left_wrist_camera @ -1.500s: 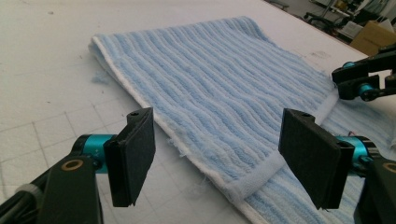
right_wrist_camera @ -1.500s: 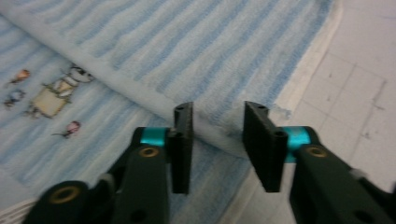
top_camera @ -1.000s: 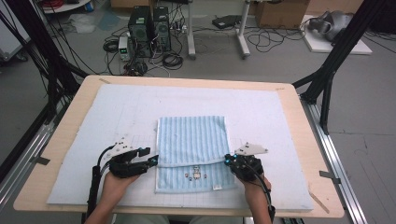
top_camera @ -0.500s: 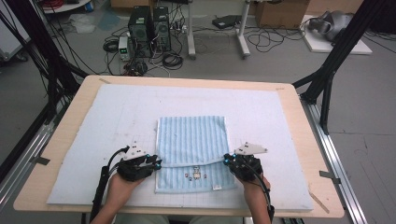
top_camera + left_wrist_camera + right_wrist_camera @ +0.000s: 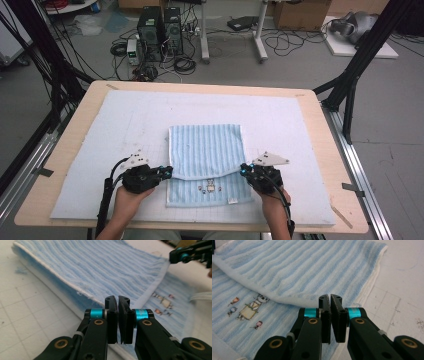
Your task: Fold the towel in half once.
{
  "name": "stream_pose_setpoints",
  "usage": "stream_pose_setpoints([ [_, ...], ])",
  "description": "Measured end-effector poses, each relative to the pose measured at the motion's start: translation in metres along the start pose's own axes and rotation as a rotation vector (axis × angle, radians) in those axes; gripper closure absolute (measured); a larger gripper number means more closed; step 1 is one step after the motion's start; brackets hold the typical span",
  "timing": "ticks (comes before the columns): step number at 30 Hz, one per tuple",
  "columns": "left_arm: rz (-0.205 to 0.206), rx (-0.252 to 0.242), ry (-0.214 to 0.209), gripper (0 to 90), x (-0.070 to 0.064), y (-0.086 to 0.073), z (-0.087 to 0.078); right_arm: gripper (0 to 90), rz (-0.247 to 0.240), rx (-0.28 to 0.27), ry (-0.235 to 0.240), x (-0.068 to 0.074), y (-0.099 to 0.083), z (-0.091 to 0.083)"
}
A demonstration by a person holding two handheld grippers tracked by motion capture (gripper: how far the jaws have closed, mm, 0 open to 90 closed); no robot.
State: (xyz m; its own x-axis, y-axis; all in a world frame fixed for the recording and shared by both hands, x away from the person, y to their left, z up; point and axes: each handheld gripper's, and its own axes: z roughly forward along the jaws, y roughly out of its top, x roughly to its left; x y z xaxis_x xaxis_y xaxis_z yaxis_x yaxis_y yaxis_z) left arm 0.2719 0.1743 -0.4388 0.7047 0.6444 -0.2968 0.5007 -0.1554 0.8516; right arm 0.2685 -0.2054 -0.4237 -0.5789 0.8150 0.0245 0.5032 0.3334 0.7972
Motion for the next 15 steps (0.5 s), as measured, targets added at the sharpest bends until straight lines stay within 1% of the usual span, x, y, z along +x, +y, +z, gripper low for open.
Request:
stream_pose_setpoints([
  [4, -0.018, -0.011, -0.030, 85.8, -0.004, 0.001, -0.005, 86.8, -0.007, -0.013, -0.003, 0.002, -0.001, -0.009],
  [5, -0.014, -0.012, -0.035, 85.8, -0.005, 0.001, -0.007, 86.8, -0.006, -0.017, -0.002, 0.002, -0.002, -0.011],
  [9, -0.024, -0.028, -0.057, 85.8, -0.011, 0.000, -0.014, 86.8, -0.012, -0.030, -0.008, 0.004, -0.004, -0.022],
  [11, -0.023, -0.030, -0.066, 85.8, -0.013, -0.001, -0.018, 86.8, -0.015, -0.031, -0.008, 0.005, -0.005, -0.027],
  [13, -0.018, -0.036, -0.068, 85.8, -0.016, -0.002, -0.021, 86.8, -0.029, -0.035, -0.005, 0.008, -0.006, -0.033],
  [15, -0.014, -0.045, -0.078, 85.8, -0.018, -0.003, -0.025, 86.8, -0.038, -0.036, -0.002, 0.010, -0.008, -0.037],
])
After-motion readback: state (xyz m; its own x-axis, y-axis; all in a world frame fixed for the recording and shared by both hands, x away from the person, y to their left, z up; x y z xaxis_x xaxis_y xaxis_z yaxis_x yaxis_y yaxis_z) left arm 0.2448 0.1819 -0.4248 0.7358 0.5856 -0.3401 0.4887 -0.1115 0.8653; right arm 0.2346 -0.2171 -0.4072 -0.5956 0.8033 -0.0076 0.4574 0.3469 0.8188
